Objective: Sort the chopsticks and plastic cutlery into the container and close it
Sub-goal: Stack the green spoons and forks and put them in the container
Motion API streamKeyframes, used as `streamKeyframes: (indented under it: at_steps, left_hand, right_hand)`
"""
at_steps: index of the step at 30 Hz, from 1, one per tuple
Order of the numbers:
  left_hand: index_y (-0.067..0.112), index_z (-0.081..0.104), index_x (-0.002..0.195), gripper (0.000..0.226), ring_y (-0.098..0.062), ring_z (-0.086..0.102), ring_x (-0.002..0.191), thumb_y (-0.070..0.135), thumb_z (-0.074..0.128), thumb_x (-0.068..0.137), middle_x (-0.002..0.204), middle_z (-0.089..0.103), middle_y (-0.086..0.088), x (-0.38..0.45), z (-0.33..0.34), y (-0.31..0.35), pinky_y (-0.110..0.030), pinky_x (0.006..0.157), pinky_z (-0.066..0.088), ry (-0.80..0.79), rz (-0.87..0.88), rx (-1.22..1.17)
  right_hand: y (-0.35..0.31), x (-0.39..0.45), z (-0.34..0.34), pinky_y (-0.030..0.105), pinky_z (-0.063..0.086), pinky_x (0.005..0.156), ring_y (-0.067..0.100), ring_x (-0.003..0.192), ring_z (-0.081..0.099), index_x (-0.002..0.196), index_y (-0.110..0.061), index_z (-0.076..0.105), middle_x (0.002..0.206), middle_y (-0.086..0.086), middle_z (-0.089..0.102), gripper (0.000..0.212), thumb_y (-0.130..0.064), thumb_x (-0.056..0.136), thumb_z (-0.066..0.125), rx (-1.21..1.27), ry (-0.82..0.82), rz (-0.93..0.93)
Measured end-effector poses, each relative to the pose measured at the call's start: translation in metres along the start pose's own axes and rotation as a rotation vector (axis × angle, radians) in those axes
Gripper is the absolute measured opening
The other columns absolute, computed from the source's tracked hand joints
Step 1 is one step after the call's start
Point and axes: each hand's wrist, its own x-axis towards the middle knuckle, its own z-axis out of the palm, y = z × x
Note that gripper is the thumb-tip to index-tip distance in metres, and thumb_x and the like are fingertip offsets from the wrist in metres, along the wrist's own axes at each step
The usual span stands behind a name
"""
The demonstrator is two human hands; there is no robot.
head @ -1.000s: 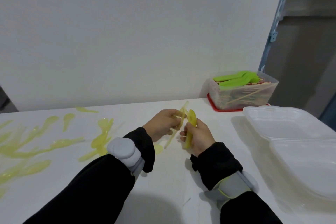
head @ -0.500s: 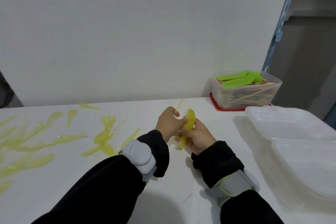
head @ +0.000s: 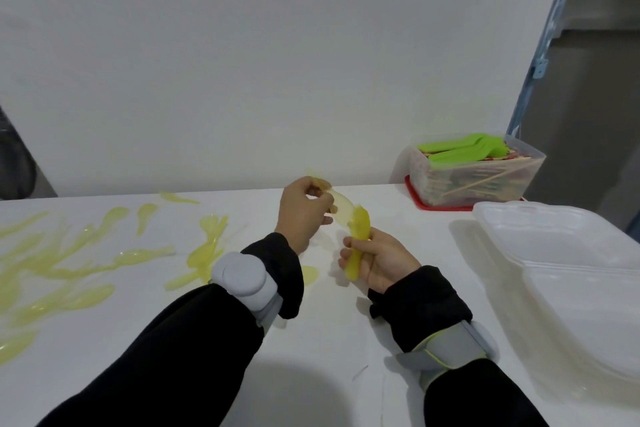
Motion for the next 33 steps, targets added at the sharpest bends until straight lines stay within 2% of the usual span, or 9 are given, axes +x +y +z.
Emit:
streamKeyframes:
  at_steps: [3,6,10,15,18,22,25,29,33]
  left_hand:
    - [0.029,0.03,0.122,0.059,-0.017,0.058,0.059,-0.011,0.05,0.084,0.085,0.05,-0.012,-0.008,0.005,-0.005,-0.025,0.054,0.055,0.031,-0.202,-0.219]
    - [0.01,0.046,0.097,0.022,-0.021,0.057,0.057,-0.009,0.05,0.087,0.075,0.049,-0.011,-0.017,0.014,-0.007,-0.023,0.045,0.052,0.043,-0.419,-0.354]
    - [0.012,0.046,0.078,0.017,-0.016,0.041,0.05,0.003,0.057,0.088,0.066,0.043,-0.005,-0.022,0.017,-0.008,-0.015,0.035,0.032,0.018,-0.524,-0.174]
    - [0.014,0.043,0.068,0.027,-0.012,0.017,0.042,0.018,0.062,0.086,0.053,0.027,0.0,-0.029,0.003,0.005,-0.012,0.035,0.014,-0.124,-0.64,-0.001]
    - [0.015,0.047,0.069,0.022,-0.009,0.014,0.034,0.022,0.056,0.088,0.042,0.02,0.005,-0.031,-0.01,0.013,-0.011,0.039,0.009,-0.255,-0.699,0.094]
    - [0.015,0.051,0.077,0.018,-0.01,0.024,0.041,0.025,0.061,0.088,0.048,0.033,0.003,-0.019,-0.045,0.023,-0.015,0.041,0.015,-0.286,-0.579,0.228]
    - [0.016,0.056,0.097,0.019,-0.015,0.042,0.061,0.032,0.061,0.089,0.075,0.052,-0.001,-0.01,-0.082,0.03,-0.021,0.052,0.031,-0.231,-0.367,0.541]
    - [0.018,0.055,0.115,0.038,-0.017,0.047,0.094,0.041,0.063,0.087,0.109,0.047,0.003,-0.018,-0.104,0.026,-0.026,0.076,0.035,-0.432,-0.239,1.139]
    - [0.017,0.054,0.115,0.049,-0.024,0.044,0.113,0.053,0.061,0.083,0.122,0.049,-0.004,-0.037,-0.091,-0.002,-0.031,0.084,0.035,-0.481,-0.196,1.233]
  right_hand:
    - [0.002,0.002,-0.001,0.029,0.052,0.061,0.018,0.064,0.056,0.091,-0.005,0.054,0.075,0.008,0.054,0.028,0.016,0.091,0.036,-0.066,0.012,-0.116]
    - [0.006,0.005,0.0,0.031,0.048,0.066,0.018,0.065,0.056,0.093,-0.007,0.056,0.072,0.008,0.055,0.035,0.021,0.087,0.036,-0.105,0.029,-0.202]
    - [0.011,0.002,0.008,0.032,0.045,0.064,0.023,0.063,0.051,0.092,-0.01,0.05,0.073,0.007,0.05,0.032,0.019,0.088,0.037,-0.207,0.044,-0.264]
    - [0.014,0.003,0.015,0.039,0.045,0.08,0.025,0.087,0.054,0.095,-0.027,0.049,0.091,0.008,0.056,0.019,-0.012,0.085,0.055,-0.656,0.123,-0.391]
    - [0.012,-0.001,0.025,0.033,0.045,0.082,0.024,0.092,0.057,0.102,-0.019,0.052,0.099,0.01,0.059,0.022,0.0,0.091,0.051,-0.769,0.088,-0.407]
    - [0.014,0.0,0.034,0.041,0.047,0.082,0.029,0.086,0.062,0.093,-0.019,0.052,0.09,0.012,0.064,0.025,0.005,0.092,0.048,-0.663,0.047,-0.352]
    - [0.016,-0.002,0.038,0.039,0.047,0.078,0.025,0.071,0.06,0.094,-0.016,0.048,0.076,0.011,0.059,0.022,0.006,0.094,0.043,-0.444,0.043,-0.265]
    - [0.026,-0.002,0.039,0.036,0.047,0.065,0.022,0.062,0.052,0.102,-0.009,0.047,0.073,0.012,0.05,0.019,0.007,0.093,0.044,-0.342,0.071,-0.189]
    - [0.033,-0.002,0.036,0.03,0.043,0.053,0.019,0.054,0.047,0.102,-0.008,0.049,0.067,0.009,0.045,0.012,0.001,0.095,0.046,-0.227,0.11,-0.161]
